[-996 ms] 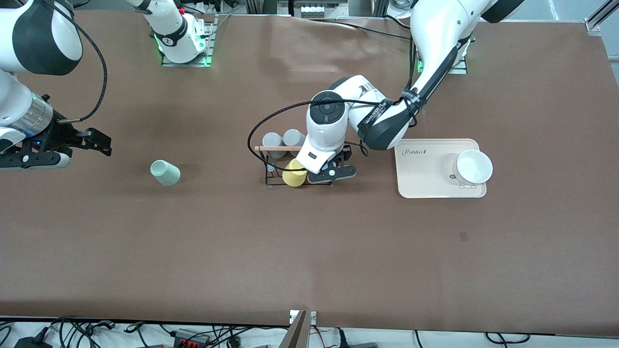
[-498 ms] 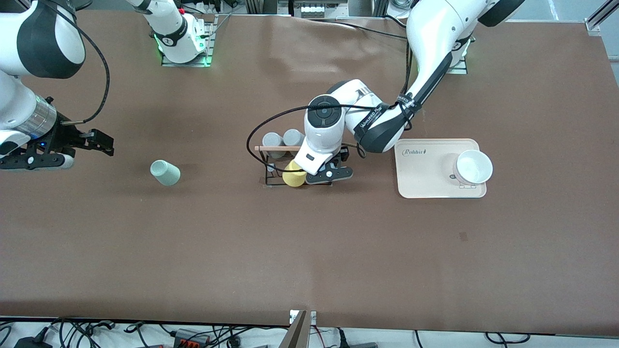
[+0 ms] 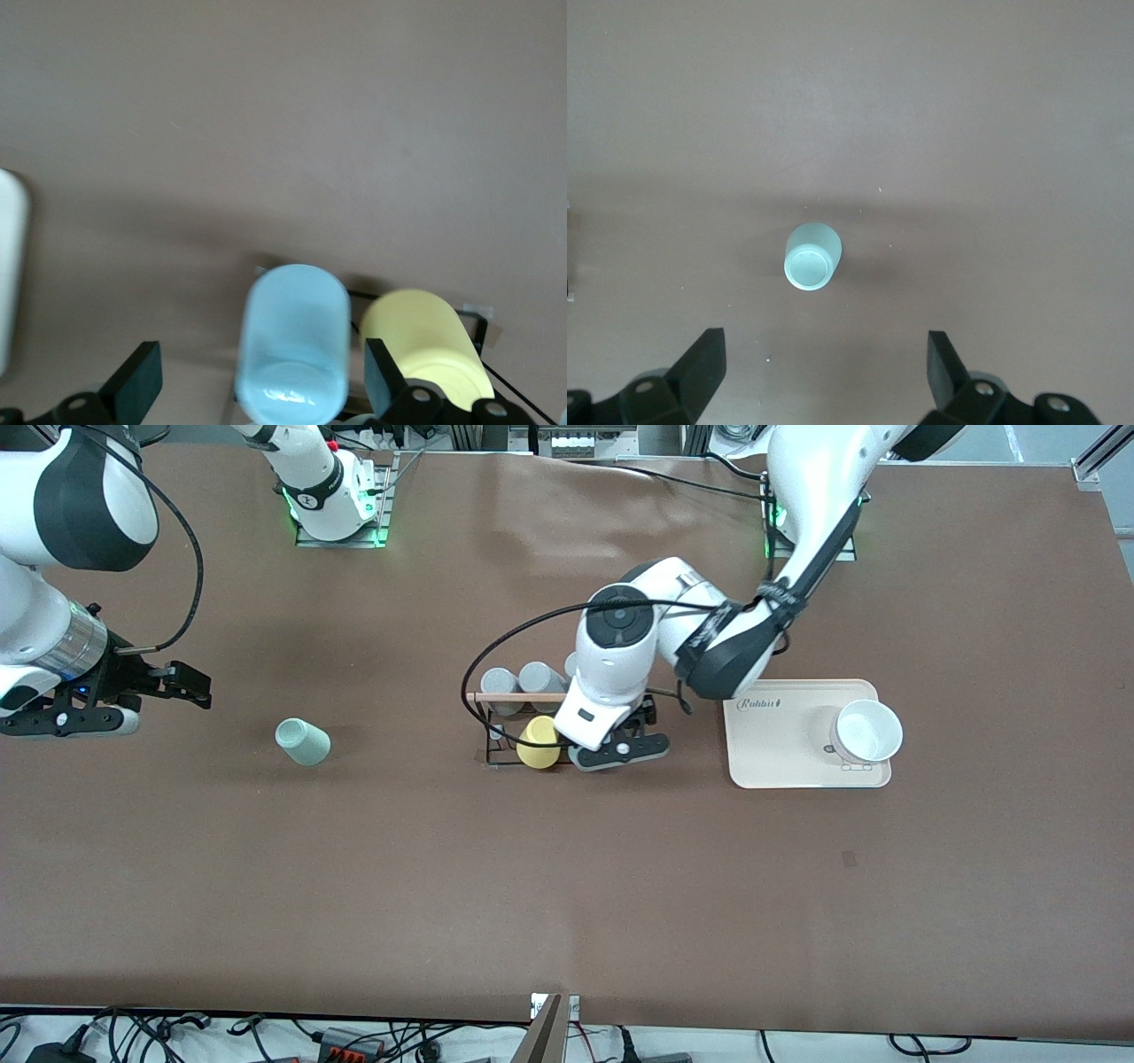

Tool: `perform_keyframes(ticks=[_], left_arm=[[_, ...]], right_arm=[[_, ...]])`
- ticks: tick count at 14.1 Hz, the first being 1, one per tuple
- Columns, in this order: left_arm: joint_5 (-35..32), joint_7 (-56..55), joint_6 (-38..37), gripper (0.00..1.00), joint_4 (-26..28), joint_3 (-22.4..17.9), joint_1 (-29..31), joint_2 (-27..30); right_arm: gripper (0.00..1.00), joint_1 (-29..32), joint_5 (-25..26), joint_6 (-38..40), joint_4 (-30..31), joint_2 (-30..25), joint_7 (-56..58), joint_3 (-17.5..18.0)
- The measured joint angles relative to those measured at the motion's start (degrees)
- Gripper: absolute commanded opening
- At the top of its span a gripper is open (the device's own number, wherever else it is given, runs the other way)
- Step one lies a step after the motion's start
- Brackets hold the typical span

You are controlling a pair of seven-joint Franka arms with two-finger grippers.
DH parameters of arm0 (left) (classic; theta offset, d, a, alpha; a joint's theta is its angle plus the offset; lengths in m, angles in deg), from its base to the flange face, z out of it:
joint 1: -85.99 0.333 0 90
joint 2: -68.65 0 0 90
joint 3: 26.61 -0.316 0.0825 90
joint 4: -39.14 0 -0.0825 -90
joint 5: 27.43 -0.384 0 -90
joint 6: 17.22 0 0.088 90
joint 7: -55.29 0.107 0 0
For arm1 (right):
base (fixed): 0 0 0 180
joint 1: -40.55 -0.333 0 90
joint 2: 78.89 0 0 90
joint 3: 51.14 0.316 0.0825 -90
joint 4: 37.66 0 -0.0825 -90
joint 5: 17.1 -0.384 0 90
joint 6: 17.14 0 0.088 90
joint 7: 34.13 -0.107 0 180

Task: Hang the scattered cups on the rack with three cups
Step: 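Lower the cup onto a rack peg beside the yellow cup, open gripper, then retract the left gripper while the right gripper reaches the mint cup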

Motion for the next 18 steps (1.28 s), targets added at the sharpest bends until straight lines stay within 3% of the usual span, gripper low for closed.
perform_keyframes(ticks=[3,6,10,13,16,18], left_arm=[[0.0,7.5,-10.5,1.00,-3.0,0.1,4.2,5.2],[0.0,22.1,-21.5,1.00,-7.5,0.1,9.2,8.6],[0.0,38.9,-27.1,1.00,-8.7,0.1,17.7,12.3],[0.2,44.8,-32.6,1.00,-8.7,0.1,21.1,14.4],[5.0,49.6,-35.1,1.00,-8.6,-0.3,27.7,15.6],[11.1,52.0,-34.5,1.00,-7.6,-4.0,30.1,16.5]], right_arm=[[1.00,0.0,0.0,1.0,0.5,0.1,0.0,0.0],[1.00,0.0,0.0,0.7,1.6,1.7,0.0,0.0],[1.00,-0.5,0.0,-1.6,2.4,5.5,-0.2,0.1],[1.00,-1.2,0.0,-6.7,6.1,6.5,-0.4,0.2],[1.00,-1.7,0.0,-11.6,9.9,8.9,-2.1,0.2],[1.00,-2.3,0.0,-13.6,10.4,11.2,-3.4,0.2]])
